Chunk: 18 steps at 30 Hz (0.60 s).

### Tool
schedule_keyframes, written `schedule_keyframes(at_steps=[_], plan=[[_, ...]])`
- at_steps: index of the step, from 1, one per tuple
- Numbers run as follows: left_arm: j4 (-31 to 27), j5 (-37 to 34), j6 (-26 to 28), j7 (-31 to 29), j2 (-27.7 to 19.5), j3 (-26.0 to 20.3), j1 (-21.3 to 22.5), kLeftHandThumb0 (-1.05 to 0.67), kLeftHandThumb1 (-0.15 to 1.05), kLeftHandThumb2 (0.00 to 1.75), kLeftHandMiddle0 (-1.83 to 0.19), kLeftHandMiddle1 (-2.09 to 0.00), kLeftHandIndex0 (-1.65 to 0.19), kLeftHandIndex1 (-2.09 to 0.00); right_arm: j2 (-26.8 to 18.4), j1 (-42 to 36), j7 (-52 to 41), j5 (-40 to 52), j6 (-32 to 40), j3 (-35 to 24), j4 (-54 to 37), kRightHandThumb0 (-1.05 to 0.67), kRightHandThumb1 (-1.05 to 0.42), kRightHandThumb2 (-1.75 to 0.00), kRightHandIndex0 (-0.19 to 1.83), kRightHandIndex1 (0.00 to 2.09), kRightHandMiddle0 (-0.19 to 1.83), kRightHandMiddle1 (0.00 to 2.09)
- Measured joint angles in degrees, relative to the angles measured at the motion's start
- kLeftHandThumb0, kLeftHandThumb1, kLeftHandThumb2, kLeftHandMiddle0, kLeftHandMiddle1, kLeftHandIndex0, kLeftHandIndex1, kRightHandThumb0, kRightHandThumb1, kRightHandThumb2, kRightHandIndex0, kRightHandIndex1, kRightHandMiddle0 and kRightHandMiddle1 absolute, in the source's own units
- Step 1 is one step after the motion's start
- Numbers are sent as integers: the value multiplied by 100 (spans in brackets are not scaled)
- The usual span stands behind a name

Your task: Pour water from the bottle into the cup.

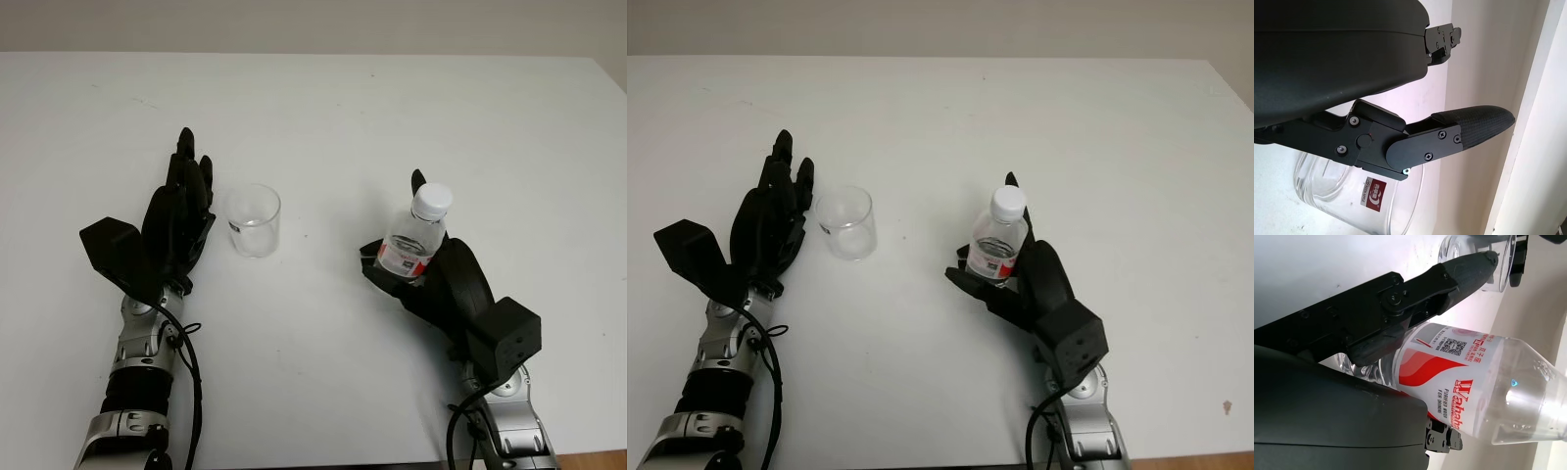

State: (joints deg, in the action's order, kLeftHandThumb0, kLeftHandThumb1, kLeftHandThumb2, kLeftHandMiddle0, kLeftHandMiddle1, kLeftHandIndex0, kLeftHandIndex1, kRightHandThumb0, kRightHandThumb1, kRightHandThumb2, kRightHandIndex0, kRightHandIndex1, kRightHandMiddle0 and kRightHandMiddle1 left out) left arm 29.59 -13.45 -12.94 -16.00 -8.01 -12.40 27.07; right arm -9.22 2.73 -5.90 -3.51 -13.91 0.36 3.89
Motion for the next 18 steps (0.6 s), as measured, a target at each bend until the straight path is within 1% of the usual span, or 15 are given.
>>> schedule_keyframes(at_steps=[6,15,18], plan=[[0,0,1,-29,-13,5,-3,-85,105,69,13,-5,16,-5,-34,173,119,132,-256,-309,419,-100,-98,-6,-19,0,-19,0],[21,8,-1,-32,-13,12,-2,-85,105,69,12,-6,16,-5,-52,369,210,253,-752,-541,737,-100,-97,-5,-19,0,-19,0],[27,13,-5,-32,-13,14,-3,-85,105,69,12,-6,16,-5,-53,403,106,353,-912,-559,798,-99,-96,-5,-19,0,-19,0]])
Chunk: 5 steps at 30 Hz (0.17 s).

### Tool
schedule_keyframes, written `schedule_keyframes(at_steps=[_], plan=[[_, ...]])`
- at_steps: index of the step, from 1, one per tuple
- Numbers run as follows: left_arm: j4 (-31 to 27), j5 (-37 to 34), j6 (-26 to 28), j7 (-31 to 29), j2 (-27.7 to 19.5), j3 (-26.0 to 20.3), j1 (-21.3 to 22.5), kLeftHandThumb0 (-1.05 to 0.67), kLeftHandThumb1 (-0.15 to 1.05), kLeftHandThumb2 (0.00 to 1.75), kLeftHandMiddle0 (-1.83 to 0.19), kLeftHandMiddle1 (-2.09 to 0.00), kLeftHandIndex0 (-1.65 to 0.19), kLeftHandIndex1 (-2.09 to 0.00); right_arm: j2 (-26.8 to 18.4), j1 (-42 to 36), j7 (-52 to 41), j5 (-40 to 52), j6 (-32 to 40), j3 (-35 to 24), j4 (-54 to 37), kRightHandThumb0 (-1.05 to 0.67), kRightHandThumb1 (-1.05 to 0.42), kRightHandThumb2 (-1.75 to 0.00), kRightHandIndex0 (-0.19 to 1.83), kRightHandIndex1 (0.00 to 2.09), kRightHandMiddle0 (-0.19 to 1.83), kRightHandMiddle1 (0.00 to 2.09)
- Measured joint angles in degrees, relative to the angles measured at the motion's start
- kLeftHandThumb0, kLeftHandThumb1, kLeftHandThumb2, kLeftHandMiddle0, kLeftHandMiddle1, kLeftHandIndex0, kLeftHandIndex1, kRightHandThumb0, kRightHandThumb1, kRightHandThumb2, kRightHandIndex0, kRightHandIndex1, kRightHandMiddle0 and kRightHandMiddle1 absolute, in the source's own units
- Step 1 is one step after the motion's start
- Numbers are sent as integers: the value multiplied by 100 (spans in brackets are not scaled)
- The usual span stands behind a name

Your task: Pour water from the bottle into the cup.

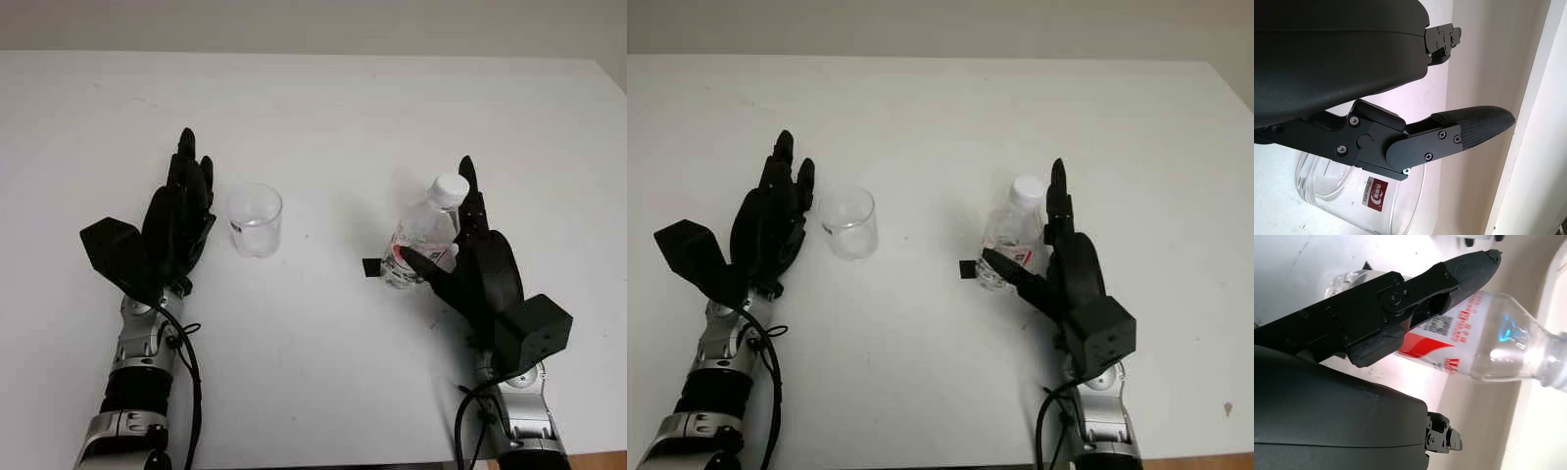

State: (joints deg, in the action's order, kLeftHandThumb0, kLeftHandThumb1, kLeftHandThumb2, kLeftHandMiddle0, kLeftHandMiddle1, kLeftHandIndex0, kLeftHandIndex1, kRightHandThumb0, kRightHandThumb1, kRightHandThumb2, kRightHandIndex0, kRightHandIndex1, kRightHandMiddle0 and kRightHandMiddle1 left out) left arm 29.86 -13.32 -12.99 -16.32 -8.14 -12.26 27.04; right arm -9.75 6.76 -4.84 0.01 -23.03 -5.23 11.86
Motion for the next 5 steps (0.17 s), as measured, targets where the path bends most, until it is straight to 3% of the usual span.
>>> schedule_keyframes(at_steps=[5], plan=[[-17,0,-5,4,1,4,-13,-84,105,70,12,-5,16,-5,-30,-4,-184,-30,-28,66,-2,-102,-96,-5,-19,0,-19,0]])
